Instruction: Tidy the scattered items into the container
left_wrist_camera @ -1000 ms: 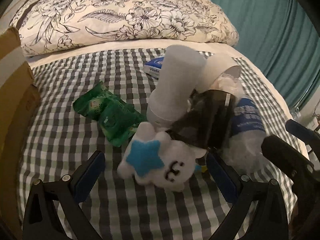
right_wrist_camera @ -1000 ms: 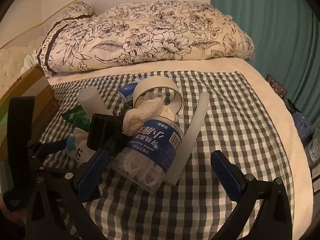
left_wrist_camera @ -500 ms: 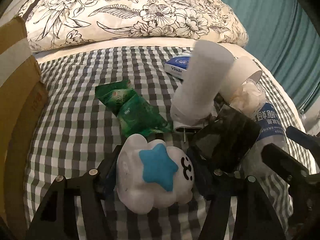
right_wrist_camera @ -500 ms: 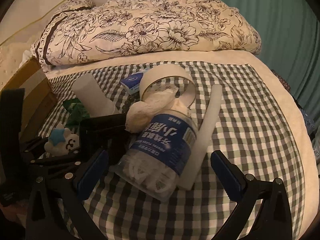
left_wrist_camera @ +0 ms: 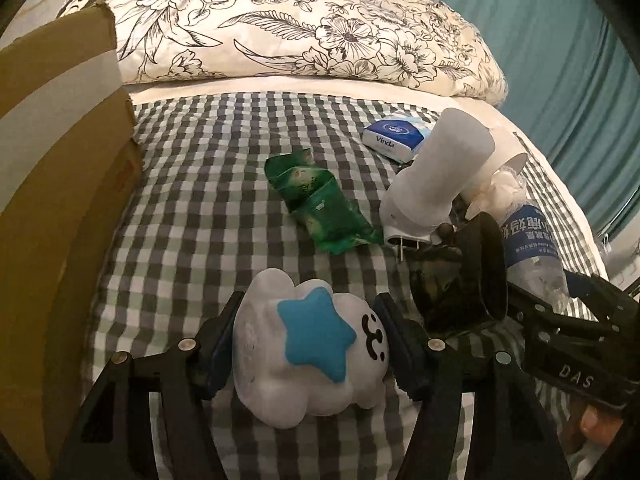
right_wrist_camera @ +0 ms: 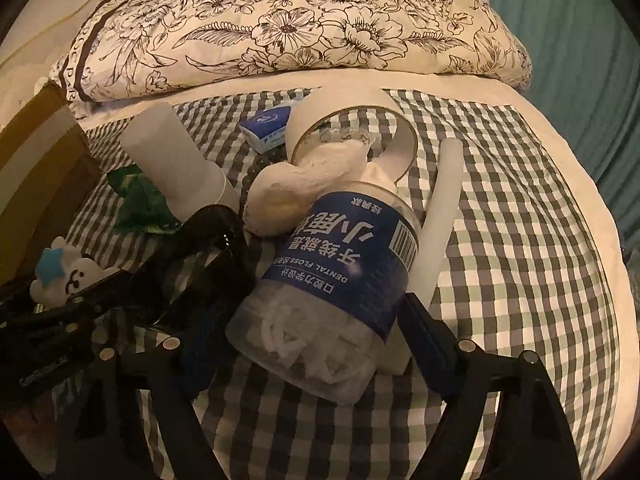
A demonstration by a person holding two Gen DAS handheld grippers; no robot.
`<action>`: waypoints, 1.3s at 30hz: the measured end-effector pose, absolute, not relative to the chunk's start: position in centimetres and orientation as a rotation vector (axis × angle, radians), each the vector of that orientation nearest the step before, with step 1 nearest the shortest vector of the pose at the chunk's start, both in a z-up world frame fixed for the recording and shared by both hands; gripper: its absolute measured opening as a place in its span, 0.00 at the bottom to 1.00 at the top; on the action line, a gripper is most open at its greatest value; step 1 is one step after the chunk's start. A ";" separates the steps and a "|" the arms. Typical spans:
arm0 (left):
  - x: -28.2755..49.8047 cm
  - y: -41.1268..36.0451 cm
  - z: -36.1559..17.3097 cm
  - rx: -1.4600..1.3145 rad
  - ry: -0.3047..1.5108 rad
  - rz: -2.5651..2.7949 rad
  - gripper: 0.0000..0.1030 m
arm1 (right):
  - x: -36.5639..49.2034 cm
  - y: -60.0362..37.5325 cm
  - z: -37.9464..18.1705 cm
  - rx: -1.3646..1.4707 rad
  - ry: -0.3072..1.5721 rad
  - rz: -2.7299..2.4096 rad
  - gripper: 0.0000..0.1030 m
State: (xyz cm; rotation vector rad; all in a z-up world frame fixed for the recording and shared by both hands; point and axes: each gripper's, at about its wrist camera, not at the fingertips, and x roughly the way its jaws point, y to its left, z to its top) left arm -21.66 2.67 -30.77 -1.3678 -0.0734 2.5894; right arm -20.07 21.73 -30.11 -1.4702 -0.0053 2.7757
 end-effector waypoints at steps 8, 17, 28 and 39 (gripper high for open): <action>-20.5 2.5 -29.1 -1.332 -0.069 2.609 0.64 | -19.0 22.3 -29.8 -1.504 0.052 2.770 0.72; -18.4 2.1 -25.7 -1.269 -0.075 2.644 0.64 | -16.3 22.6 -27.1 -1.458 0.103 2.806 0.70; -14.8 1.2 -20.8 -1.183 -0.091 2.696 0.64 | -12.4 22.2 -23.1 -1.378 0.112 2.868 0.67; -11.0 0.0 -16.4 -1.082 -0.104 2.736 0.64 | -8.8 21.4 -18.8 -1.275 0.097 2.927 0.66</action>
